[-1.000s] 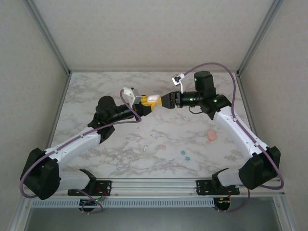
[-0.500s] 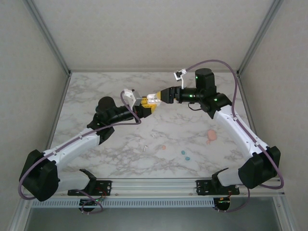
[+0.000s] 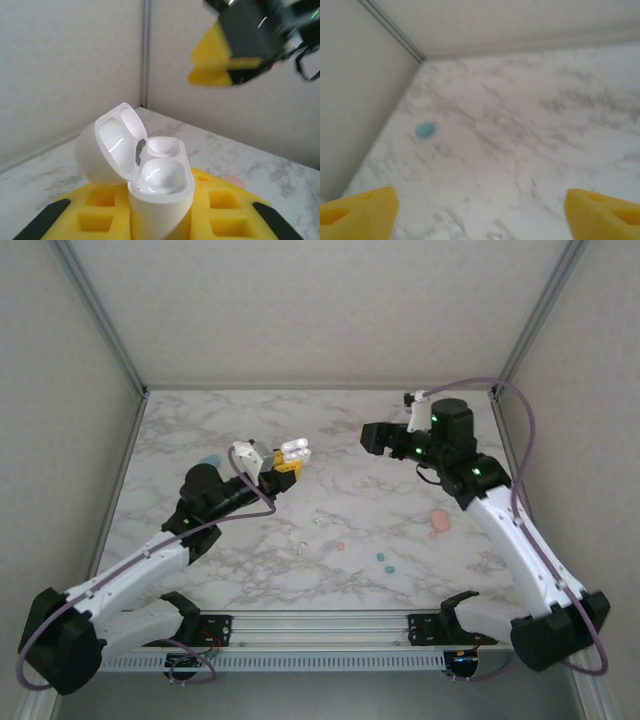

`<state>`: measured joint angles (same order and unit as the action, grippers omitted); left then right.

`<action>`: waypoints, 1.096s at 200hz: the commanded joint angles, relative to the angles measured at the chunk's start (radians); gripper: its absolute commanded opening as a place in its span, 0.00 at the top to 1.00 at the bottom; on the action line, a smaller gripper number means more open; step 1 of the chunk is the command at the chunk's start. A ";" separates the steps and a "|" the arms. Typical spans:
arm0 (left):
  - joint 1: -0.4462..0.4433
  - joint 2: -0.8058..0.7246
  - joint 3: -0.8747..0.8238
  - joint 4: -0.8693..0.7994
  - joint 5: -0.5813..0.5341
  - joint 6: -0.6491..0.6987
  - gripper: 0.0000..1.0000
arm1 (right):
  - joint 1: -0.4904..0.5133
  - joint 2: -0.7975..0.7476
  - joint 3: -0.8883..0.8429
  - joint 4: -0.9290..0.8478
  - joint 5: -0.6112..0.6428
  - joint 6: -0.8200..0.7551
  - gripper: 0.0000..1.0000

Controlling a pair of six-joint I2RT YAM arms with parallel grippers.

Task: Insert wireless bluetooth earbuds into charging case

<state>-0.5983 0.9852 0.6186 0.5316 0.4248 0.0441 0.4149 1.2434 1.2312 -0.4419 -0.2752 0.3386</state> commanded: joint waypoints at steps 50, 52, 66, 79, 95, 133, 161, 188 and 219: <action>0.008 -0.259 0.001 -0.211 -0.110 0.082 0.88 | 0.161 0.535 0.212 -0.355 -0.012 -0.331 0.38; 0.008 -0.263 0.002 -0.216 -0.110 0.084 0.88 | 0.169 0.544 0.223 -0.364 -0.008 -0.341 0.39; 0.008 -0.299 0.009 -0.249 -0.113 0.085 0.88 | 0.211 0.639 0.298 -0.411 -0.003 -0.393 0.41; 0.008 -0.327 0.010 -0.271 -0.112 0.085 0.88 | 0.239 0.704 0.350 -0.421 -0.007 -0.415 0.42; 0.008 -0.354 0.011 -0.291 -0.114 0.083 0.87 | 0.259 0.774 0.407 -0.432 -0.022 -0.431 0.42; 0.008 -0.381 0.015 -0.337 -0.101 0.077 0.87 | 0.288 0.882 0.503 -0.479 -0.078 -0.458 0.42; 0.008 -0.378 0.014 -0.340 -0.098 0.078 0.86 | 0.291 0.915 0.502 -0.482 -0.116 -0.452 0.41; 0.008 -0.366 0.015 -0.335 -0.092 0.077 0.86 | 0.301 0.930 0.485 -0.470 -0.108 -0.438 0.41; 0.008 -0.349 0.017 -0.325 -0.087 0.074 0.86 | 0.320 0.944 0.475 -0.465 -0.103 -0.435 0.41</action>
<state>-0.5976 0.6304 0.6167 0.1890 0.3279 0.1131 0.7101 2.1662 1.7065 -0.8867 -0.3653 -0.0933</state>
